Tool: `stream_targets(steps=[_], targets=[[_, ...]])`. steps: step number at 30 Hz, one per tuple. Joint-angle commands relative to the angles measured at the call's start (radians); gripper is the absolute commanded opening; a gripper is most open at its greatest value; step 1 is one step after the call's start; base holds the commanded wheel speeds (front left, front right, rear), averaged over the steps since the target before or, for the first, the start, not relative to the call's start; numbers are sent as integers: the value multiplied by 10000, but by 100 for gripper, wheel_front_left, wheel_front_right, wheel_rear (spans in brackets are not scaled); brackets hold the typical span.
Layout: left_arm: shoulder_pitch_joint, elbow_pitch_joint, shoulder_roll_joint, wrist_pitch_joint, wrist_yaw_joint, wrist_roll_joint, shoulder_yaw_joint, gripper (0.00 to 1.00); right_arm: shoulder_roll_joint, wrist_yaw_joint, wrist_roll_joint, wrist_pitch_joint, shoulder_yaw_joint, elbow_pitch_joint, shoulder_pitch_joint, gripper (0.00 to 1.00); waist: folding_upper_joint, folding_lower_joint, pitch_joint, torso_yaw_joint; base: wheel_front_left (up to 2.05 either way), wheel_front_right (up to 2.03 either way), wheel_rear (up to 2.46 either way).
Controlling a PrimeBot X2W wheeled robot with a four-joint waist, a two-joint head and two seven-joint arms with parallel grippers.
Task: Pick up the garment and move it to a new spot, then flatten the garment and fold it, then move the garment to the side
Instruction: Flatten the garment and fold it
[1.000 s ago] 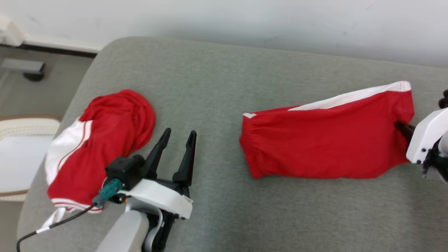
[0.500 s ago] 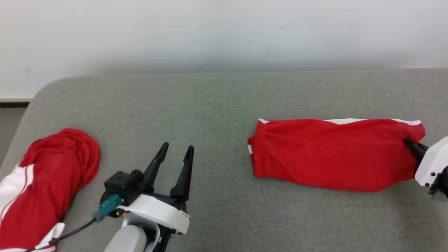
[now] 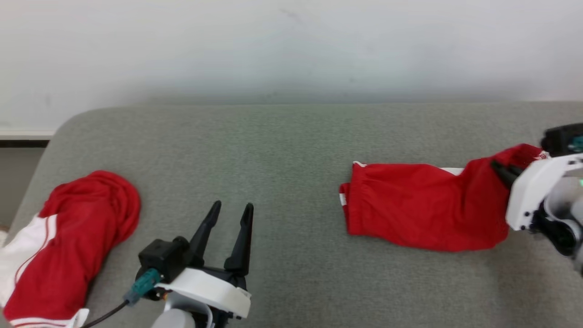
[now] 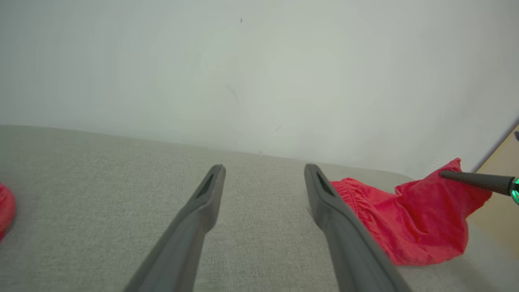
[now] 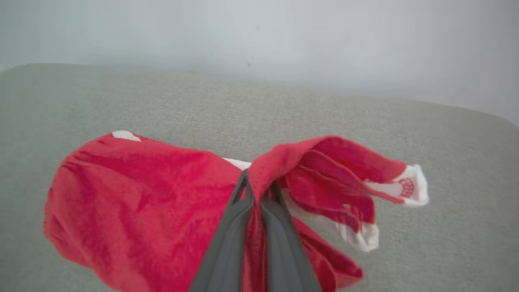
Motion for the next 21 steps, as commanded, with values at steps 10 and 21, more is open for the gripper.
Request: stream_targets(steps=[10,21], targets=[[182,267,-365,-4,-204,-43,3,100,1161,4,-467,1016,819,187,-647,0,-1,0,-16,1478,0,0,0],[144,363,-426,-4,-215,-215,33,100,1969,2,-455,1819,1066,627,-223,0,-1,0,64,1916,0,0,0]])
